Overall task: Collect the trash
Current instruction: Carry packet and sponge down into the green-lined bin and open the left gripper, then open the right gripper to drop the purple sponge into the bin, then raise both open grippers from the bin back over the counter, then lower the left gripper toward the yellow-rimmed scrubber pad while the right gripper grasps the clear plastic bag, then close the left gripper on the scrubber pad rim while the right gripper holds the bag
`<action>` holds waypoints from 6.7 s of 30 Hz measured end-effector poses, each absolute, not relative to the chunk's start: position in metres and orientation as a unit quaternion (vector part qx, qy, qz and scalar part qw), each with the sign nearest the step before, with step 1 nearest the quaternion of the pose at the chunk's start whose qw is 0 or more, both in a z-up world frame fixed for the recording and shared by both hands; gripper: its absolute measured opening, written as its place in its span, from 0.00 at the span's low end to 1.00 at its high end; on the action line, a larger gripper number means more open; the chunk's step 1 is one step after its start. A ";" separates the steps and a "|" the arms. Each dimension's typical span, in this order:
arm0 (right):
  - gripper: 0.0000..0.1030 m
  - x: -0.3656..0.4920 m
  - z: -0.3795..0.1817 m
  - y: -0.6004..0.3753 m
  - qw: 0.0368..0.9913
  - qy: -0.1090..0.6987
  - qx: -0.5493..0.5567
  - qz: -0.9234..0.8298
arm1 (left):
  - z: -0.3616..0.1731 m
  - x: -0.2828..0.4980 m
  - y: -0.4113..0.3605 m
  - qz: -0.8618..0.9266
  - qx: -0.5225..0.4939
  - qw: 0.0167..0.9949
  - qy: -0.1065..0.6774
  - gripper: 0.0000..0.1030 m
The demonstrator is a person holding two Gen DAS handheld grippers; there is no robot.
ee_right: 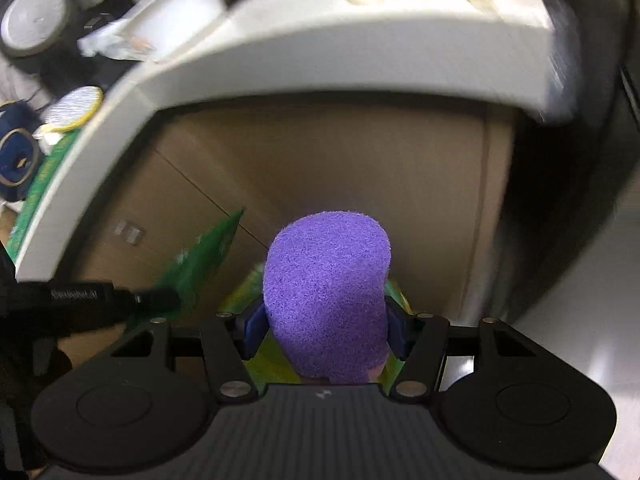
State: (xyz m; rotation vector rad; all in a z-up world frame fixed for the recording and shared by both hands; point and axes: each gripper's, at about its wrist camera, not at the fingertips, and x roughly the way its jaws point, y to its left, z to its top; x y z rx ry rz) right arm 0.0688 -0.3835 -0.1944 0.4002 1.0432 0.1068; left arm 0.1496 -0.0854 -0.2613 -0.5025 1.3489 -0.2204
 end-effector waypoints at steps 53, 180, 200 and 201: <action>0.69 0.186 -0.509 -0.282 0.641 0.720 0.263 0.041 | -0.334 0.090 0.001 -0.041 -0.279 0.751 0.598 0.19; 0.35 0.328 -0.039 -0.114 0.890 0.375 0.059 0.253 | -0.082 0.293 0.137 0.053 -0.268 0.904 0.329 0.20; 0.35 0.347 -0.074 -0.101 0.857 0.431 0.100 0.262 | -0.077 0.291 0.122 -0.093 -0.287 0.894 0.330 0.30; 0.35 0.346 -0.074 -0.103 0.857 0.432 0.103 0.262 | -0.079 0.293 0.120 -0.083 -0.278 0.896 0.336 0.30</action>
